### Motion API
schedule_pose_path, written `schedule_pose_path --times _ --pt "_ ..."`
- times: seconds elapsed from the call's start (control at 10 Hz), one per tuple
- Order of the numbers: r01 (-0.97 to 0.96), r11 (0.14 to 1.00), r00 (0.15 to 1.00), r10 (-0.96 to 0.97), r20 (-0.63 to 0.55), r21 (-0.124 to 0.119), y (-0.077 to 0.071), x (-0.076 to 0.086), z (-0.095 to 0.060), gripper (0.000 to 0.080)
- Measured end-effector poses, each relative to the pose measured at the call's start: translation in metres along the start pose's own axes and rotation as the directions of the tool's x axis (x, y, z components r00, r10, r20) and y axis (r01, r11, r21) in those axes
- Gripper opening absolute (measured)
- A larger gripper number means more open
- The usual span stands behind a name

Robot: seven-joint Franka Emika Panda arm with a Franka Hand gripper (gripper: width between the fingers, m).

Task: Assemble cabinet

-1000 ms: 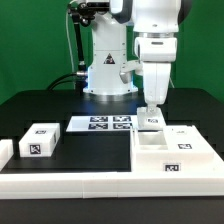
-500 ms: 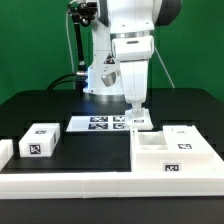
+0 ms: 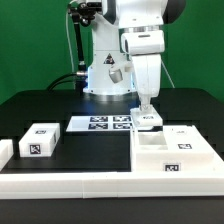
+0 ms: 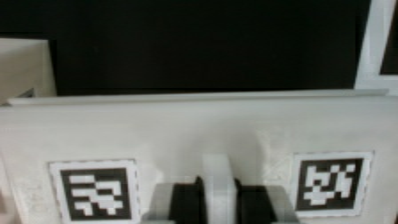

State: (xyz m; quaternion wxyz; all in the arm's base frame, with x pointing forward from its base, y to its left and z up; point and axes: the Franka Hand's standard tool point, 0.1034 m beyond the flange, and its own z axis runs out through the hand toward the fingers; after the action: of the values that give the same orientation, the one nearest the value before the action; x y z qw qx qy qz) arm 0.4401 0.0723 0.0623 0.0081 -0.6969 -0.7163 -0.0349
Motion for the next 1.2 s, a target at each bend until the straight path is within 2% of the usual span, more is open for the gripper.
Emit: schedule_pose_path --times 0.4,1.2 --pt "-0.021 1.000 1.000 0.021 0.000 0.002 0.001 0.000 0.001 0.0061" --pt "-0.052 0.999 0.999 0.052 -0.004 -0.011 0.018 -0.001 -0.001 0.0061"
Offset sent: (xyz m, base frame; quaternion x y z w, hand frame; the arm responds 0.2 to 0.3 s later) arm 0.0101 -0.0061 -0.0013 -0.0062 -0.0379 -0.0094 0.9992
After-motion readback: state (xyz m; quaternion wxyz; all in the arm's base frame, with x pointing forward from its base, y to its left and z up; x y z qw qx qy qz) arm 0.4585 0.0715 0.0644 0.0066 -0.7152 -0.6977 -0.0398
